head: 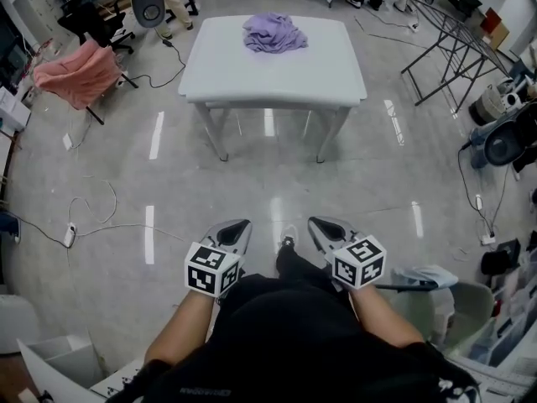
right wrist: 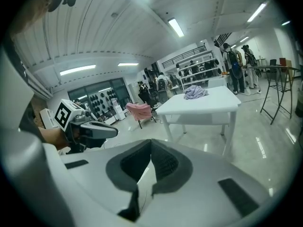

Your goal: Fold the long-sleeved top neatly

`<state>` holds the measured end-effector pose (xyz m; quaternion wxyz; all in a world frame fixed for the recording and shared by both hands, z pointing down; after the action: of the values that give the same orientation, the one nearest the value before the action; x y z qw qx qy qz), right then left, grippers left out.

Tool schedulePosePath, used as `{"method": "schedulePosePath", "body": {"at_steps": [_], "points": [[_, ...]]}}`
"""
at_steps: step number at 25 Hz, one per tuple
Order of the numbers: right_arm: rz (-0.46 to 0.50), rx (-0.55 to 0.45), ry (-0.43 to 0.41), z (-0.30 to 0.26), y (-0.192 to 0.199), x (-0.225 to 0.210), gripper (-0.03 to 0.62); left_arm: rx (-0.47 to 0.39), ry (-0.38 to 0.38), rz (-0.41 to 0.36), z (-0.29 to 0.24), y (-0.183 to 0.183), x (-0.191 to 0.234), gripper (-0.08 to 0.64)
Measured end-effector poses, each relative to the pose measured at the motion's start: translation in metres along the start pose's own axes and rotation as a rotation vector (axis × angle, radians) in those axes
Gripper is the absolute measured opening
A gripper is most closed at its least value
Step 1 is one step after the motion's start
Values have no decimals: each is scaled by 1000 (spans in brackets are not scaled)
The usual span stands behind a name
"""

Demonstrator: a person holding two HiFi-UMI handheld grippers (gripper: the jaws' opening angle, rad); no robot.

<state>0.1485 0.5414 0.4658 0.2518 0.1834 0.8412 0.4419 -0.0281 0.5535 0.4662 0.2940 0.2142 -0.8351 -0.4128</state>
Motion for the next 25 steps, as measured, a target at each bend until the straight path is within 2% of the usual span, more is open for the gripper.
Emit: {"method": "schedulePosePath", "body": {"at_steps": [8,12,16,25], "points": [[11,-28,-17,-51,-67,-53,5,-34,-15,-46,-48,-82,38,5],[20,-47,-28,-72,-101,-80,5,-40,-33,-54,-72,-113,54,5],[29,-68,-44,-95,-124,-106,5,-36,-41,-59,-95,-132,67,5],[24,-77,-72,-125,-146,-148,5,-15,-49,-72,-141,-162,82,5]]}}
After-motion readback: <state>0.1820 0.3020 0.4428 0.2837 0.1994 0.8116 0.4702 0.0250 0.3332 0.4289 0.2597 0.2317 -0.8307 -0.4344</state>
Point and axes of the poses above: the fingertips, and each gripper's own axes: z backward along the fingers, x to its left, y out of its underside, the point moved 3 cm from there along z, backward along the fingers, and after that the axes turned 8 degrees about y, right-handed, at the moved point
